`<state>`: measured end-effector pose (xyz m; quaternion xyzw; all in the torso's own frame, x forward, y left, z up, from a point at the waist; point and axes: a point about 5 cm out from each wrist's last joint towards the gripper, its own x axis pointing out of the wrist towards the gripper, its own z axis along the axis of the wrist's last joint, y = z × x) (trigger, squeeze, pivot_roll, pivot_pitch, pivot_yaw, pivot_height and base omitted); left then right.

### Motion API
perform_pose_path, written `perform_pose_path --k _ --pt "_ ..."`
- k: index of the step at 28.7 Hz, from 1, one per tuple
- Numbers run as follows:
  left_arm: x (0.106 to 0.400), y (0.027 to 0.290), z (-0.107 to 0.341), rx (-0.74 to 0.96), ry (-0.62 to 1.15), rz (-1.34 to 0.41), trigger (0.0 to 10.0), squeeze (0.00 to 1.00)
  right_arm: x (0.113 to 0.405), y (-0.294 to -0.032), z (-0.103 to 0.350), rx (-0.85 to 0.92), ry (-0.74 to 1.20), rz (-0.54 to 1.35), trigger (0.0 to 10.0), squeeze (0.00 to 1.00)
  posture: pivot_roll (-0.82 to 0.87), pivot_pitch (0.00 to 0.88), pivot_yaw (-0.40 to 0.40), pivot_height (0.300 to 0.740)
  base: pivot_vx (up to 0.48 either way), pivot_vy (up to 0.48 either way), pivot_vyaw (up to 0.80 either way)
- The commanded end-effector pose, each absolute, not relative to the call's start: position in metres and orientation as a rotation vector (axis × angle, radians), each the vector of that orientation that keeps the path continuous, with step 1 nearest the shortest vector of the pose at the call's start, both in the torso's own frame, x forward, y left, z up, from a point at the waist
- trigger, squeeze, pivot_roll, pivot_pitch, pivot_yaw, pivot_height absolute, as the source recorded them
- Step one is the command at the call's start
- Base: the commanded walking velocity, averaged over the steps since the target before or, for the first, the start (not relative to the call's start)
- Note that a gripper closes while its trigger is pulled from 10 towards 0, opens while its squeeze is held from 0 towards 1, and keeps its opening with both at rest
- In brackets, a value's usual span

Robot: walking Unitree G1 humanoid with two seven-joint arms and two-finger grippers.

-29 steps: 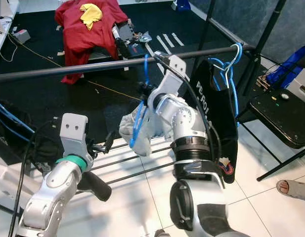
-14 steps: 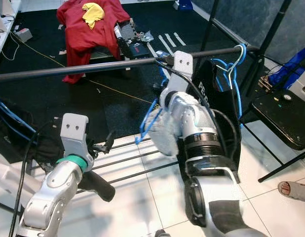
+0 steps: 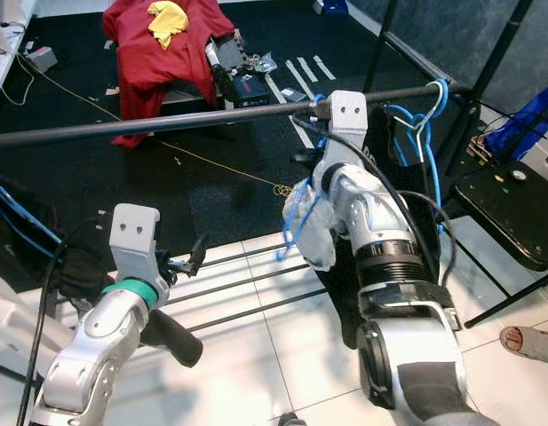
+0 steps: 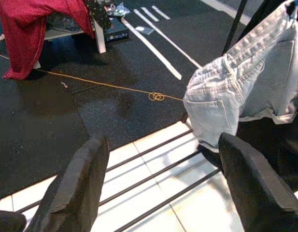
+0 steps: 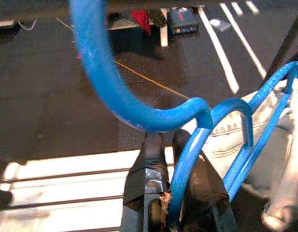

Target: Hang hanger

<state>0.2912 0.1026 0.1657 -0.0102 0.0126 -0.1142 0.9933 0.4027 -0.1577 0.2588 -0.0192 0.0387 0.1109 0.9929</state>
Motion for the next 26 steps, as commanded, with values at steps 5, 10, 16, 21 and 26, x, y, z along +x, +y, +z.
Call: perform_pose_path --k 5,10,16,21,26 --pt "0.288 0.102 0.160 -0.017 0.056 -0.232 10.0 0.00 0.391 -0.149 0.267 -0.233 -0.074 0.391 0.0 0.00 -0.18 0.136 0.076 0.740 0.000 0.000 0.00" --pt "0.289 0.102 0.160 -0.016 0.056 -0.234 10.0 0.00 0.383 -0.147 0.280 -0.255 -0.172 0.450 10.0 0.00 -0.18 0.136 0.077 0.740 0.000 0.000 0.00" --pt "0.288 0.102 0.159 -0.012 0.060 -0.238 10.0 0.00 0.367 -0.143 0.301 -0.246 -0.271 0.482 10.0 0.00 -0.18 0.134 0.081 0.740 0.000 0.000 0.00" --pt "0.288 0.102 0.159 -0.010 0.060 -0.238 10.0 0.00 0.351 -0.140 0.305 -0.300 -0.358 0.521 10.0 0.00 -0.18 0.133 0.078 0.740 0.000 0.000 0.00" --pt "0.290 0.103 0.159 -0.009 0.058 -0.237 10.0 0.00 0.330 -0.134 0.286 -0.323 -0.387 0.586 10.0 0.00 -0.19 0.137 0.080 0.740 0.000 0.000 0.00"
